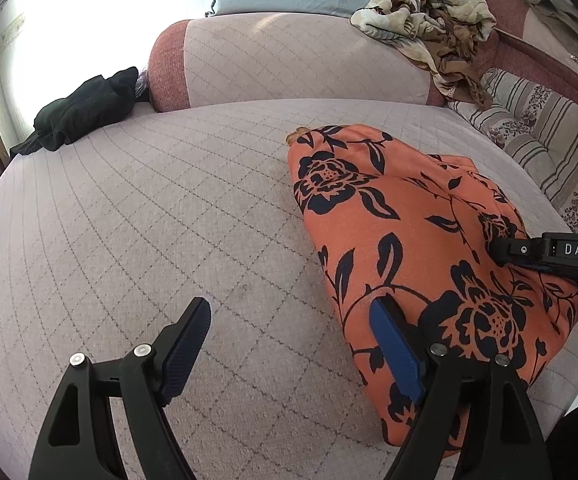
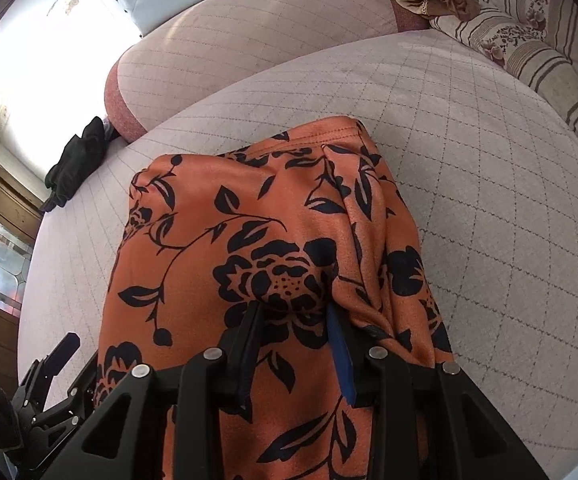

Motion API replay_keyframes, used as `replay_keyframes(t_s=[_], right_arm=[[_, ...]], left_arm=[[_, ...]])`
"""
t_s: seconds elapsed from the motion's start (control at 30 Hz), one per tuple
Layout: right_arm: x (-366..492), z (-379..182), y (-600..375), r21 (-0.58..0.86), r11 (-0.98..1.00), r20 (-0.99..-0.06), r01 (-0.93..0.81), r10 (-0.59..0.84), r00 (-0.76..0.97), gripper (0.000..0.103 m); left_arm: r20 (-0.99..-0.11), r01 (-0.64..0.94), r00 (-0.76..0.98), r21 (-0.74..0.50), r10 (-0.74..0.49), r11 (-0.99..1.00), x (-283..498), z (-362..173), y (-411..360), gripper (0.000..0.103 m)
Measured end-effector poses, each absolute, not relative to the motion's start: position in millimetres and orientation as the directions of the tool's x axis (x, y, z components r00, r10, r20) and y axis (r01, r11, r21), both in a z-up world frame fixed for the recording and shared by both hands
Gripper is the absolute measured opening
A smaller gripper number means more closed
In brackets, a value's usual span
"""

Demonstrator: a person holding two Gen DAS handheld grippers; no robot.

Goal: Fold small clothes

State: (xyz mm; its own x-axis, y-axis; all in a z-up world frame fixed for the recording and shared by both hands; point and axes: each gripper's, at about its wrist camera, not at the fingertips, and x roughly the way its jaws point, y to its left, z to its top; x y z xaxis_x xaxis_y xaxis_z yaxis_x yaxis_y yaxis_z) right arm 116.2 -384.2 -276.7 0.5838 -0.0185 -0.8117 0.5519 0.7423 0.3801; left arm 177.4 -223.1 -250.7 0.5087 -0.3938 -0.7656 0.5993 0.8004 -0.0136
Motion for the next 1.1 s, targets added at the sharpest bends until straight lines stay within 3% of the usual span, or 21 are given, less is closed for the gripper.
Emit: replay_keyframes(t_s=[0.13,0.23,0.37,0.43,0.73,0.77,0.83,1.1], right_arm=[[104.2,-261.4,-398.2,0.497,0.679,-0.739,0.540,0.006,0.674,0.036],[99.2,-242.9,-402.9,0.496,0.699,-0.673,0.515,-0.065,0.737,0.036],[121.7,-265.7,-411.2,0.512,0.662,-0.734,0.548,0.005,0.679,0.036],[132.0,-280.5,-414.0,0.487,0.648,-0.780,0.585,0.022,0.625,0.036],[117.4,-257.4,-416.4,0.591,0.616,-0.668,0.520,0.013,0.744,0.039],[116.5,-253.8,-415.4,0.590,0.623,-0.659,0.514,0.002,0.753,0.040],[115.6,-248.9,-414.8,0.598,0.623,-0.641,0.505,-0.007,0.768,0.069],[111.2,-246.5,-417.9,0.613,0.610,-0.626,0.502,-0.013,0.780,0.069]], left_arm=[[-0.734,0.600,0.518,-0.055,-0.440,0.798,176.1,-233.4,-213.5,0.082],[-0.717,0.589,0.534,-0.065,-0.448,0.806,177.4,-228.2,-211.8,0.082],[-0.798,0.607,0.492,0.029,-0.347,0.794,180.9,-254.9,-233.0,0.083],[-0.770,0.604,0.528,0.042,-0.359,0.796,176.8,-254.0,-232.5,0.083],[-0.780,0.598,0.518,0.035,-0.352,0.801,180.3,-246.3,-230.9,0.083],[-0.777,0.599,0.520,0.035,-0.355,0.800,180.1,-245.4,-230.7,0.083],[-0.775,0.601,0.518,0.031,-0.361,0.799,179.1,-243.5,-229.9,0.083],[-0.764,0.610,0.524,0.028,-0.377,0.792,175.1,-238.3,-229.1,0.083]])
